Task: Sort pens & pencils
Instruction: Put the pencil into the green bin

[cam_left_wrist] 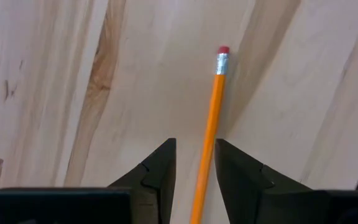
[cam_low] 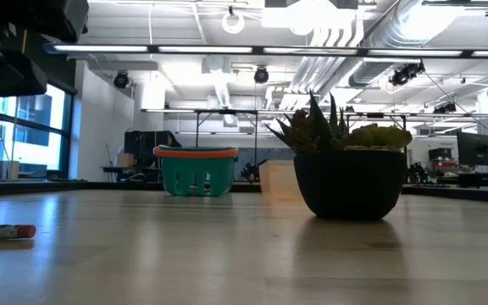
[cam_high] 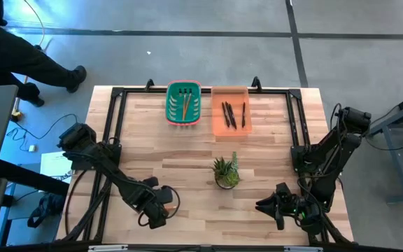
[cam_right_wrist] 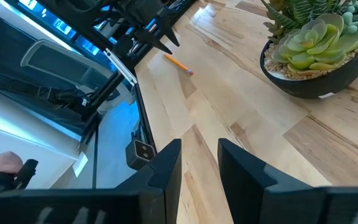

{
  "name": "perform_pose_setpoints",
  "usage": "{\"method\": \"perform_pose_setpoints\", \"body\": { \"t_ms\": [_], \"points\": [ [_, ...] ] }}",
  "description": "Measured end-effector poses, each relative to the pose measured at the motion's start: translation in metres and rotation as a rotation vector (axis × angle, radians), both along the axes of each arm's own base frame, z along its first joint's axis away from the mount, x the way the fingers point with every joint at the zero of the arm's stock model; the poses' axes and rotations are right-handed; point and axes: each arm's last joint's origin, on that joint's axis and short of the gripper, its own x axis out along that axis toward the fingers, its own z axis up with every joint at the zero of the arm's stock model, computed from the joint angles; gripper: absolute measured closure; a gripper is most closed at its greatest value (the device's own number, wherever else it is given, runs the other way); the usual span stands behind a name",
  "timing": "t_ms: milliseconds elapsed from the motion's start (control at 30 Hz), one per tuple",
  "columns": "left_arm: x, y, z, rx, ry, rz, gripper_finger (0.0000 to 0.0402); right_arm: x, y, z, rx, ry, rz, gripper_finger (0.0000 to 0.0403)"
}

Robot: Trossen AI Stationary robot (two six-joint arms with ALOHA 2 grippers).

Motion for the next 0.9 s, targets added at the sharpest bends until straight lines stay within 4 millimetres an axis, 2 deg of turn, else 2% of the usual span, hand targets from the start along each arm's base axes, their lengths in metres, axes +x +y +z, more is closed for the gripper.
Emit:
{"method": "perform_pose_setpoints", "body": {
  "t_ms": [333, 667, 900],
  "points": [
    [0.0, -0.001, -0.004, -0.05, -0.001, 0.006, 0.0305, 0.0, 0.0, 0.0, -0.002, 0.0, 0.001, 0.0306],
    [0.006, -0.007, -0.022, -0.071, 0.023, 0.003, 0.0305, -0.001, 0.001, 0.0, 0.001, -0.001, 0.007, 0.0306],
    [0.007, -0.007, -0.027, -0.053, 0.033, 0.011, 0.0305, -0.003, 0.002, 0.0, 0.01, 0.001, 0.018, 0.0306]
  ]
}}
